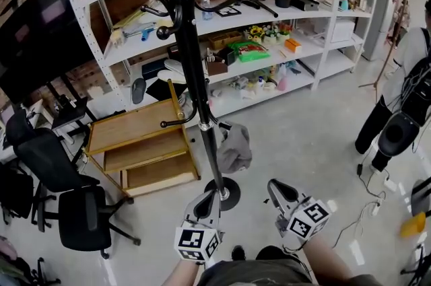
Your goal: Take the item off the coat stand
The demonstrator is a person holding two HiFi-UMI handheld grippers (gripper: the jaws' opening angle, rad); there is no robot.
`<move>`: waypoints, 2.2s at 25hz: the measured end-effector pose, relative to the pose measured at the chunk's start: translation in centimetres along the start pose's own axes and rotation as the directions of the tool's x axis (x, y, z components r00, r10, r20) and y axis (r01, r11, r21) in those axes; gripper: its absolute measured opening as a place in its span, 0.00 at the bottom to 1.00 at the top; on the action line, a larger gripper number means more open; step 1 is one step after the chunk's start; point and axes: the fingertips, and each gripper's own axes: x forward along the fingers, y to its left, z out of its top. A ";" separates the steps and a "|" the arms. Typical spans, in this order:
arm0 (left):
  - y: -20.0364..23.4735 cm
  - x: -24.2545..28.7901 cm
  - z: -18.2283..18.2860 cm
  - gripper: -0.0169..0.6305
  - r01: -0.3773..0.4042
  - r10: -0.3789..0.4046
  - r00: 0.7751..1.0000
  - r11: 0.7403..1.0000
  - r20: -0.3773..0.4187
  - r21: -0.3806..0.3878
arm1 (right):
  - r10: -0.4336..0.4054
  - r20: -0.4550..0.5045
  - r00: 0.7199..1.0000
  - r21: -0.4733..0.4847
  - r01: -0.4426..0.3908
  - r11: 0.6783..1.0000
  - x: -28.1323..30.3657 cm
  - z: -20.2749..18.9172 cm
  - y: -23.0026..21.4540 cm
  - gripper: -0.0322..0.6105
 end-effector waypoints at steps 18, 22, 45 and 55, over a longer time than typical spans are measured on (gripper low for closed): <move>1.0 4.8 2.4 0.04 -0.078 0.078 0.997 0.997 0.019 0.024 | 0.151 -0.108 0.983 -0.116 -0.164 0.980 6.5 2.4 -1.4 0.20; 1.2 5.8 2.8 0.04 -0.103 0.102 0.995 0.994 0.018 0.029 | 0.191 -0.140 0.972 -0.151 -0.211 0.966 8.3 2.4 -1.3 0.26; 2.8 8.3 3.3 0.04 -0.178 0.177 0.984 0.984 0.024 0.023 | 0.203 -0.206 0.957 -0.325 -0.262 0.909 13.6 3.4 0.2 0.23; 2.5 8.0 3.4 0.04 -0.164 0.164 0.986 0.986 0.030 0.018 | 0.161 -0.161 0.974 -0.317 -0.205 0.926 13.4 4.8 -0.8 0.13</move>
